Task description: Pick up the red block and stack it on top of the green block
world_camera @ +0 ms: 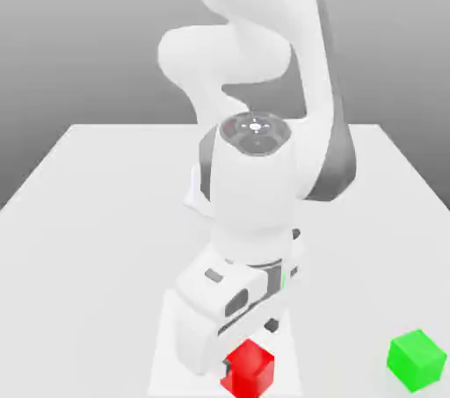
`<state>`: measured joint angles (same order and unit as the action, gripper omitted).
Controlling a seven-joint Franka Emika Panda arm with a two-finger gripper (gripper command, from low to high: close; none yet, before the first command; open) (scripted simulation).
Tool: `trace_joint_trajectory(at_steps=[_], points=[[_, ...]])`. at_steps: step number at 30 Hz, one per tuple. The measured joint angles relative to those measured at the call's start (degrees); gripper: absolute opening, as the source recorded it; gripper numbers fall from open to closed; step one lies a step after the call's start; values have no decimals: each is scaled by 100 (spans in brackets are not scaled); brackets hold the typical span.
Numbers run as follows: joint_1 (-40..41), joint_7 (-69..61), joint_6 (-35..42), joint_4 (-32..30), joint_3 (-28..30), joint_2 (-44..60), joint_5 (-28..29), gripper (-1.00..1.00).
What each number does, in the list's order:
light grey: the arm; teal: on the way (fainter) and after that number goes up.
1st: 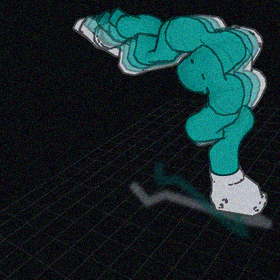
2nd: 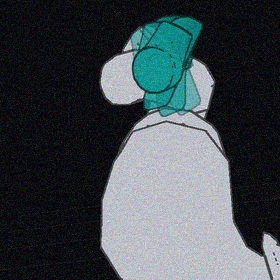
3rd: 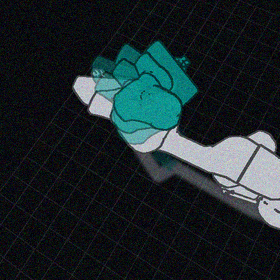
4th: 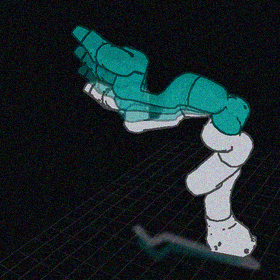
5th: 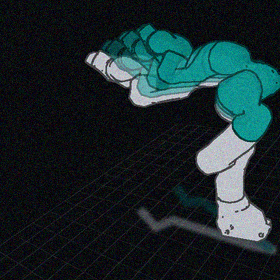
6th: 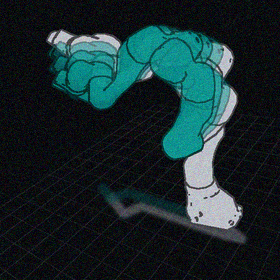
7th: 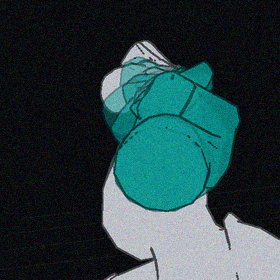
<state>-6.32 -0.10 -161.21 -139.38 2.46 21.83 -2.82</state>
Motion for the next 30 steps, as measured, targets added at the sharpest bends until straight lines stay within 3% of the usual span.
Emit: trace_joint_trajectory(at_steps=[7, 12, 23, 27, 28, 30], points=[[8, 0, -18, 5, -8, 34, 2, -100], [-66, 124, 708, -117, 43, -816, 117, -100], [-1638, 2561, 1497, 560, -692, -923, 430, -100], [-1866, 2909, 1018, 667, -702, -340, 570, -100], [-1892, 2940, 849, 678, -680, -159, 602, 100], [-1892, 2940, 849, 678, -680, -159, 602, 100]])
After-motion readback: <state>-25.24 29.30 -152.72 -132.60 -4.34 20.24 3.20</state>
